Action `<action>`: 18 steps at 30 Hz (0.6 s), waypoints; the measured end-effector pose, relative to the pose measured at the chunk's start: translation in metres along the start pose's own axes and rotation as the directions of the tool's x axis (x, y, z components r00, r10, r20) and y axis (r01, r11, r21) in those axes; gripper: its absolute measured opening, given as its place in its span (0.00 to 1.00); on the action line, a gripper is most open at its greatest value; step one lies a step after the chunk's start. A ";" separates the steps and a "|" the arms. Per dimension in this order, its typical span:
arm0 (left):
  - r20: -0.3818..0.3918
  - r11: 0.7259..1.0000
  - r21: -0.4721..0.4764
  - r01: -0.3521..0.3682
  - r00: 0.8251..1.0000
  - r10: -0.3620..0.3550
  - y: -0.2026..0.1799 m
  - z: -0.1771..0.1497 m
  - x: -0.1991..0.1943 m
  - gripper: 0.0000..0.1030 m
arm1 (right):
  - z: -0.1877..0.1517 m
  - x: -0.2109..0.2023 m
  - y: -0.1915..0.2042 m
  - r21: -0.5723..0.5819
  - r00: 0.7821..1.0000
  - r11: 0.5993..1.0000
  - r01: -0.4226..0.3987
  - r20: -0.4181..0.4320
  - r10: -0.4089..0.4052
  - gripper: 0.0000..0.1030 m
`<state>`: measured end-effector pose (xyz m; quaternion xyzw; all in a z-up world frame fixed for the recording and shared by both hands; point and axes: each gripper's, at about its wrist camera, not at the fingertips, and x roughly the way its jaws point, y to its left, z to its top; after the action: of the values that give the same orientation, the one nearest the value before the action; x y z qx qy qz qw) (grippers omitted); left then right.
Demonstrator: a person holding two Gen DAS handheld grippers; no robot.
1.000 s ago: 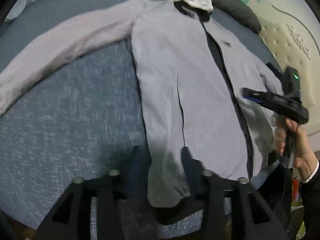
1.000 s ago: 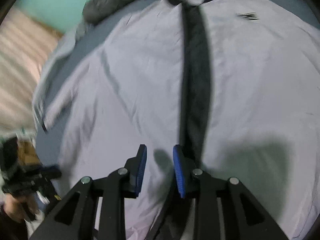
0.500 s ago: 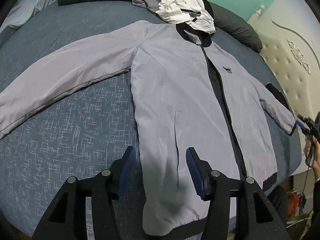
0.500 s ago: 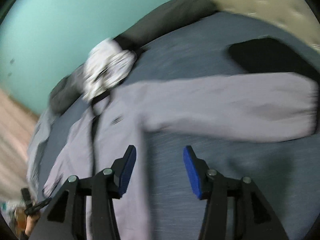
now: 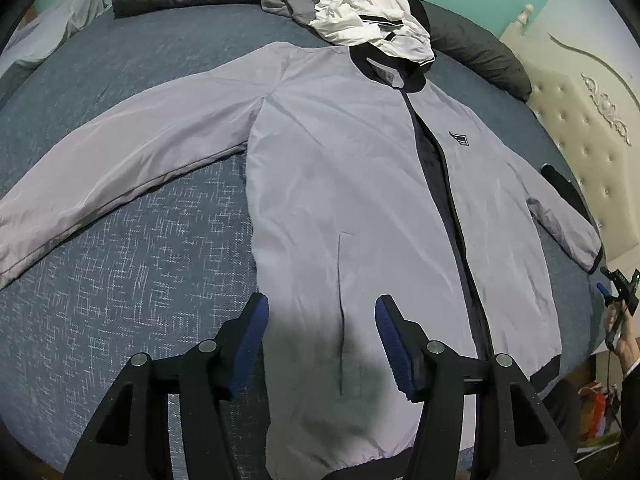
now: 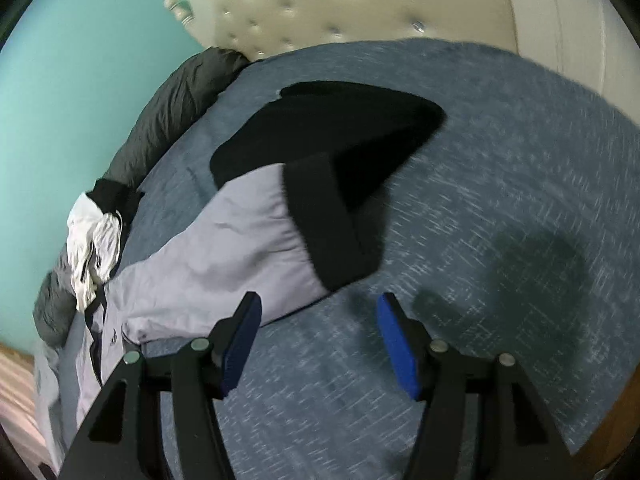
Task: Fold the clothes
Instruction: 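Grasp the sleeve's black cuff with the right tool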
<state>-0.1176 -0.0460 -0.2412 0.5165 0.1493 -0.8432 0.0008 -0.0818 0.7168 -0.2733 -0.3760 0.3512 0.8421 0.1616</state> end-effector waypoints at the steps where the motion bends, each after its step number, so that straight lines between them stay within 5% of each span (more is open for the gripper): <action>1: 0.000 1.000 0.002 -0.004 1.000 0.004 -0.002 0.001 0.000 0.58 | -0.001 0.004 -0.003 0.013 1.000 1.000 -0.004 0.002 0.004 0.60; 15: 0.011 0.999 0.008 -0.050 0.999 0.050 -0.013 0.007 0.001 0.59 | 0.009 0.039 -0.025 0.081 0.986 0.984 -0.157 0.065 0.152 0.61; 18: 0.012 0.999 0.014 -0.046 0.999 0.046 -0.016 0.008 0.001 0.59 | 0.008 0.042 -0.024 0.085 0.983 0.982 -0.171 0.079 0.164 0.54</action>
<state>-0.1279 -0.0324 -0.2347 0.5147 0.1314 -0.8471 0.0176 -0.1017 0.7398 -0.3120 -0.3066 0.4139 0.8488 0.1196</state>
